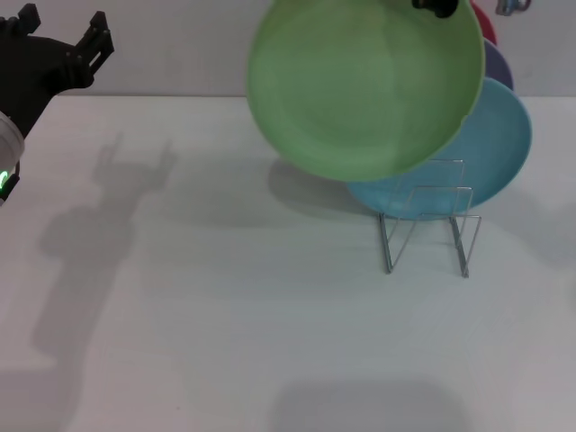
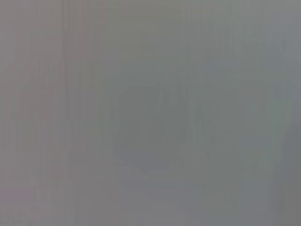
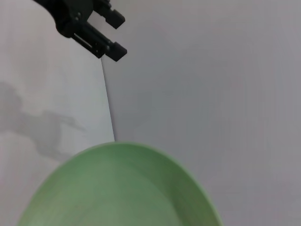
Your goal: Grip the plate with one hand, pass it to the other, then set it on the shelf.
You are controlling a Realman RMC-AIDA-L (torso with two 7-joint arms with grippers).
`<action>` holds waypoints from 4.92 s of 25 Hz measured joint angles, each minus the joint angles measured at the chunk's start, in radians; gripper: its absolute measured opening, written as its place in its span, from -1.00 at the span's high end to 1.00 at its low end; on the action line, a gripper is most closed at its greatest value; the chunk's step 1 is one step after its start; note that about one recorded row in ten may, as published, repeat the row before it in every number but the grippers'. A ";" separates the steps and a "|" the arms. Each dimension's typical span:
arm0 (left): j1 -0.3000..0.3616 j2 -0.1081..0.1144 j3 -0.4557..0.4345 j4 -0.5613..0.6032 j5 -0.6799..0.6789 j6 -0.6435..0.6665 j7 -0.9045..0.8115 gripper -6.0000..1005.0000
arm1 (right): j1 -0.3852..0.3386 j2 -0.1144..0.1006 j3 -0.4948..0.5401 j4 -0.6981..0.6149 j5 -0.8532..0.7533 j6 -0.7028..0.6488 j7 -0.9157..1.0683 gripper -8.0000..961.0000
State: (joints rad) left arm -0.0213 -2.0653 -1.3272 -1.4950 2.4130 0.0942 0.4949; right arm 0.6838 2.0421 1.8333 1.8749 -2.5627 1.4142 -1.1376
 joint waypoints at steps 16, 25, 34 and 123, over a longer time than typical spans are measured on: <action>-0.024 0.001 0.013 0.036 0.000 0.002 0.000 -0.53 | -0.075 -0.003 -0.014 0.058 0.000 0.032 -0.023 0.92; -0.052 0.002 0.090 0.129 0.001 0.148 0.004 -0.53 | -0.187 0.032 -0.031 0.112 -0.023 -0.037 -0.117 0.92; -0.058 0.001 0.130 0.164 0.002 0.217 -0.006 -0.53 | -0.239 0.033 -0.052 0.113 -0.027 -0.077 -0.185 0.92; -0.152 0.001 0.183 0.711 -0.001 0.790 -0.242 -0.53 | -0.712 0.038 -0.434 -0.596 0.300 -2.475 0.212 -0.22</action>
State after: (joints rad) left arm -0.1729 -2.0644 -1.1444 -0.7837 2.4118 0.8844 0.2532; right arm -0.0279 2.0804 1.3991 1.2794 -2.2628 -1.0613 -0.9257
